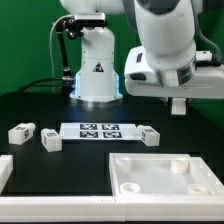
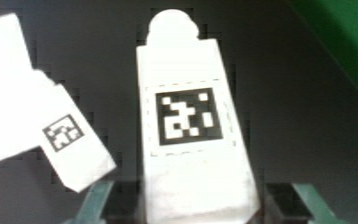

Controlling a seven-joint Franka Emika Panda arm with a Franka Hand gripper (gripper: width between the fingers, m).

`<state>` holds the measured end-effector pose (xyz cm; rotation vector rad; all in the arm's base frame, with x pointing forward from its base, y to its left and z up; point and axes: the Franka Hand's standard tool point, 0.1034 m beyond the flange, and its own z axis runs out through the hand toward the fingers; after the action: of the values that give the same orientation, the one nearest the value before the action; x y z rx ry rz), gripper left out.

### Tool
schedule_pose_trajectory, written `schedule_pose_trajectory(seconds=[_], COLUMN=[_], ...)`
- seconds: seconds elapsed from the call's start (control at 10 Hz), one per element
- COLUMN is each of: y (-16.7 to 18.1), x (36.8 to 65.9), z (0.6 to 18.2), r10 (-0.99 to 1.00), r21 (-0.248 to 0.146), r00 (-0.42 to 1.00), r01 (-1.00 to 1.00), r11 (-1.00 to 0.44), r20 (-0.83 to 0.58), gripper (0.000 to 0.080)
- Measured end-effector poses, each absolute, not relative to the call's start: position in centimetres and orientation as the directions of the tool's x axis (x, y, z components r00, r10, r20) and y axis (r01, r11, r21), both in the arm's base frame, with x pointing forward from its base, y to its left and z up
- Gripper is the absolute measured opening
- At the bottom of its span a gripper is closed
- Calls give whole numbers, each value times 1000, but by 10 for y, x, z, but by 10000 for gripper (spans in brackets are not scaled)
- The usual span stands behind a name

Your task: Assemble square table

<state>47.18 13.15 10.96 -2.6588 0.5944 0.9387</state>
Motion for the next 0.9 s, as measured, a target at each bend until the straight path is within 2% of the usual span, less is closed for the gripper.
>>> schedule_pose_trajectory(seconds=[0.1,0.3,0.5,0.6,0.7,0.9], y=[133,133,112,107,103,109], x=[466,476,514,526,549,558], z=[110,113,142,158,173,171], r10=[-298,-323,-344,-334,-310,-332], r21=[-104,-129,-189,-186,-164,-191], r00=[722,787,868,891,925,940], r01=[-455,-449,-428,-400,-348,-340], r11=[-884,-884,-884,-897,-923,-921], r20=[-625,-525,-359,-307,-220,-76], gripper=[291,291,291,291,291,291])
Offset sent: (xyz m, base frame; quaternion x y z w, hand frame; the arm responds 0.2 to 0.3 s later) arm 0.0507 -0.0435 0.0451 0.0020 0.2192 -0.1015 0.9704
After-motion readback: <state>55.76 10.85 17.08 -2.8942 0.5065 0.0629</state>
